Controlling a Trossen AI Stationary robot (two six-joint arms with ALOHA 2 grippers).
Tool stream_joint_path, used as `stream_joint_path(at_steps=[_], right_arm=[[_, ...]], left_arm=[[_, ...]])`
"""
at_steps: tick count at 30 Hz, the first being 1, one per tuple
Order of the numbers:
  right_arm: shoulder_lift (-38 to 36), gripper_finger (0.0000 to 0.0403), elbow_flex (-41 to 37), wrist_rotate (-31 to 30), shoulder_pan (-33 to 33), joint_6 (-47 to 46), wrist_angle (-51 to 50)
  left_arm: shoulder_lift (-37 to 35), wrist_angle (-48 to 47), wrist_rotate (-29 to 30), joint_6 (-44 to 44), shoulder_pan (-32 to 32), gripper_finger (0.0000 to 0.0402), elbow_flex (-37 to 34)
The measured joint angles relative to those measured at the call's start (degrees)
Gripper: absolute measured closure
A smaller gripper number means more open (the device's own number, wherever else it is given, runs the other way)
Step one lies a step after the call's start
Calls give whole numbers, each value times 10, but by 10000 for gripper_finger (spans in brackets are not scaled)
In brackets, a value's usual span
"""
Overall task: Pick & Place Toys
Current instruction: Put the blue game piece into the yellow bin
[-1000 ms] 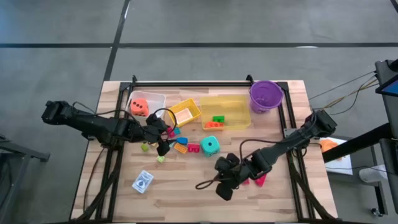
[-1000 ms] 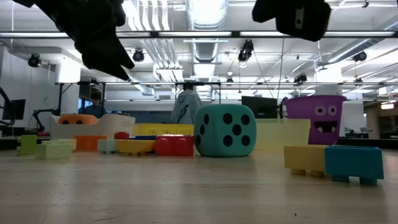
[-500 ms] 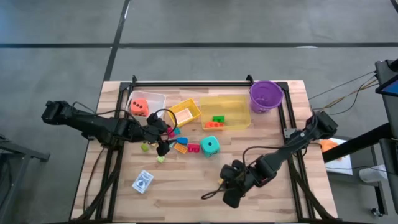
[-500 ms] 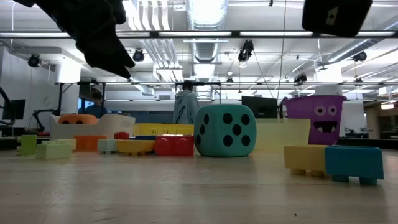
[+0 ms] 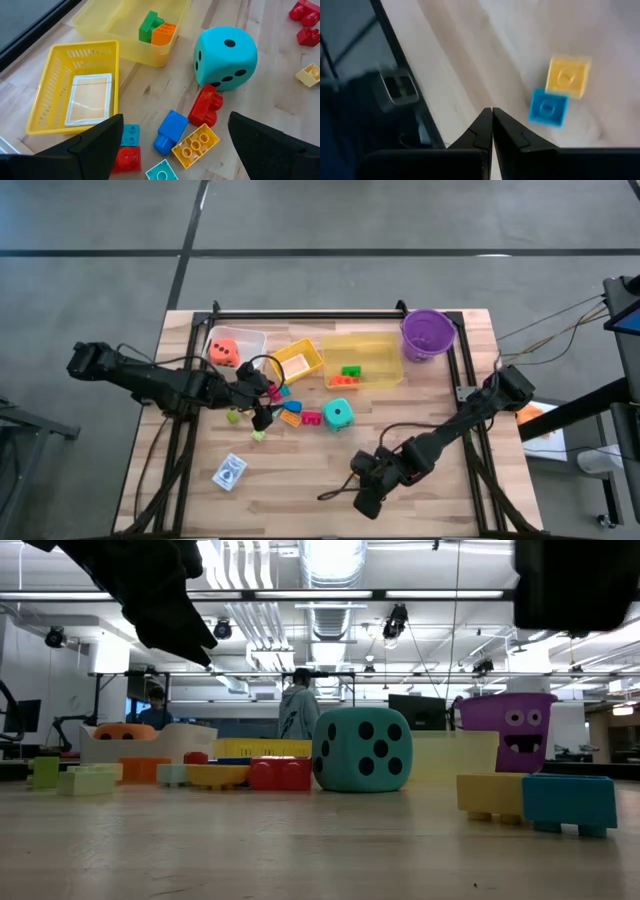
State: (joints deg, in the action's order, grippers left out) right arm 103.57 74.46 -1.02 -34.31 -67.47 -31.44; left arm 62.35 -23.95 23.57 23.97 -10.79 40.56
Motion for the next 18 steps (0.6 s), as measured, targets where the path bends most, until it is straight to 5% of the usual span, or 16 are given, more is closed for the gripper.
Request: stream_joint_path(at_steps=[11,18], right_arm=[[121,227,7,201,2,-31,7],[133,164,81,74,-25,1,-9]], left_arm=[[0,0,-2,0,0,43,0],[0,-1,-6,0,0,43,-1]])
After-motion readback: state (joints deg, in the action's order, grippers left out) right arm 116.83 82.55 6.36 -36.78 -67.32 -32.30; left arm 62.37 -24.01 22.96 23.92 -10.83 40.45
